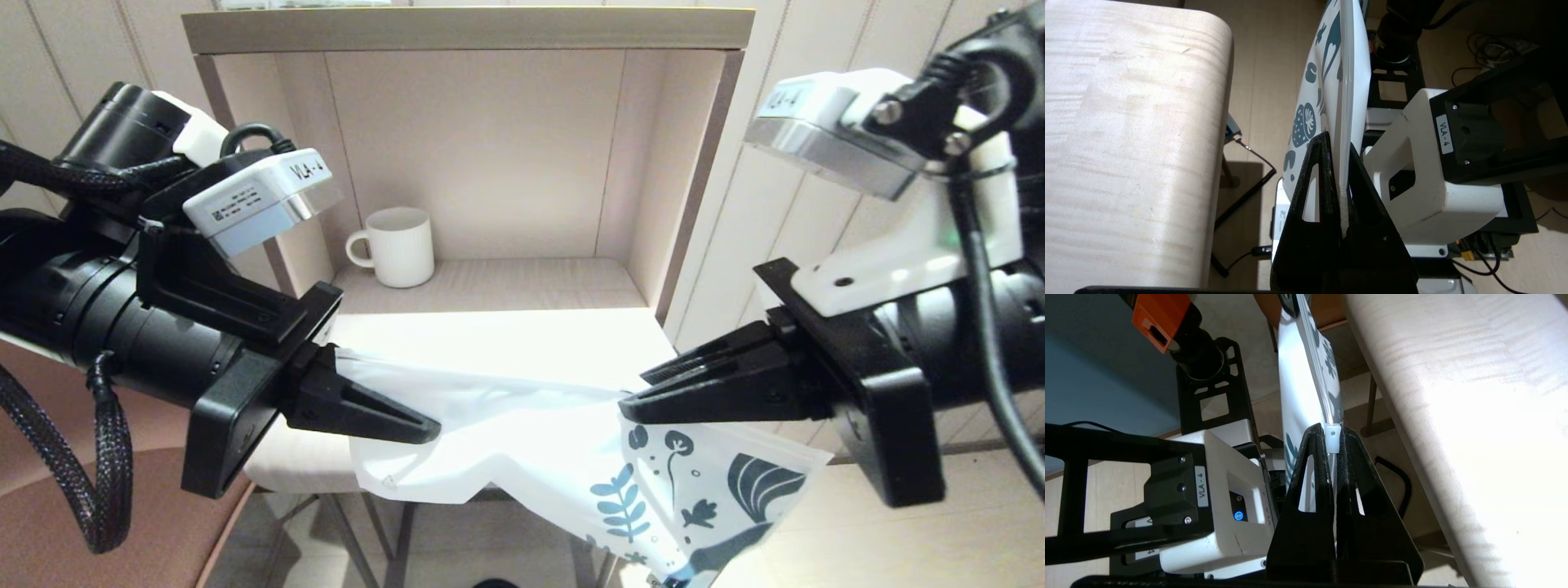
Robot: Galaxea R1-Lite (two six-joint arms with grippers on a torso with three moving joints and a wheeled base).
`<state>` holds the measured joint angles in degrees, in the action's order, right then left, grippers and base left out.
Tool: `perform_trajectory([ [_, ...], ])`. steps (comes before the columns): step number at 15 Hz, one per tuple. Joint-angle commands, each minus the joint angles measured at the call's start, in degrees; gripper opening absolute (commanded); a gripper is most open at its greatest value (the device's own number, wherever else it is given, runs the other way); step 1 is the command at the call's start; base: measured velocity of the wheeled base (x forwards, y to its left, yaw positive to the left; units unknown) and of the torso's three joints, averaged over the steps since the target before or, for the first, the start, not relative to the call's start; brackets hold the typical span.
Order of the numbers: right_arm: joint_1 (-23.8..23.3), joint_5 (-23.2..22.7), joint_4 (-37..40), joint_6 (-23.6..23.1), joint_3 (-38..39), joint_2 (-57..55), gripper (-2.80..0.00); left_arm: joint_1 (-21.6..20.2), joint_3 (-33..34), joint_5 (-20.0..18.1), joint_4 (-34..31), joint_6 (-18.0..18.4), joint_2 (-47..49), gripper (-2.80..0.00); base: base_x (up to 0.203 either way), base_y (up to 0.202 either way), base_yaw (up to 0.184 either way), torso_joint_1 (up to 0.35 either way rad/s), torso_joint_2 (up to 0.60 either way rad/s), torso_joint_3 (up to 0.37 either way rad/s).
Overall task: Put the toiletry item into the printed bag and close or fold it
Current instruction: Close the strorage bag and place it on the desk
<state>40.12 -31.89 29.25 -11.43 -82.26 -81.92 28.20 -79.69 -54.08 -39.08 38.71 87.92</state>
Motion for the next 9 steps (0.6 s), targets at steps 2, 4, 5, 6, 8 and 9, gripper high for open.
perform_trajectory([
  [2, -2.66, -0.93, 0.11, -0.09, 4.41, 5.37, -2.8, 0.02, -0.55, -0.24, -0.12, 0.13, -0.12, -2.8, 0.0, 0.0, 0.0, 0.0, 0.0, 0.0],
  [4, -4.41, -1.88, 0.11, -0.23, 6.81, 7.69, -2.8, 0.02, -1.43, -0.33, -0.21, -0.38, -0.12, -2.8, 0.0, 0.0, 0.0, 0.0, 0.0, 0.0],
  [5, -5.26, -2.06, 0.11, -0.45, 7.94, 8.87, -2.8, 0.09, -1.8, -0.33, -0.18, -0.72, -0.04, -2.8, 0.0, 0.0, 0.0, 0.0, 0.0, 0.0],
  [6, -6.43, -2.3, 0.11, -0.58, 9.03, 9.86, -2.8, 0.12, -2.04, -0.24, -0.2, -0.85, 0.07, -2.8, 0.0, 0.0, 0.0, 0.0, 0.0, 0.0],
  [8, -8.75, -3.42, 0.11, -0.7, 10.82, 11.76, -2.8, 0.19, -1.92, -0.24, -0.2, -1.01, 0.24, -2.8, 0.0, 0.0, 0.0, 0.0, 0.0, 0.0],
  [9, -9.68, -3.82, 0.11, -0.78, 11.58, 12.59, -2.8, 0.19, -1.61, -0.15, -0.12, -0.92, 0.24, -2.8, 0.0, 0.0, 0.0, 0.0, 0.0, 0.0],
])
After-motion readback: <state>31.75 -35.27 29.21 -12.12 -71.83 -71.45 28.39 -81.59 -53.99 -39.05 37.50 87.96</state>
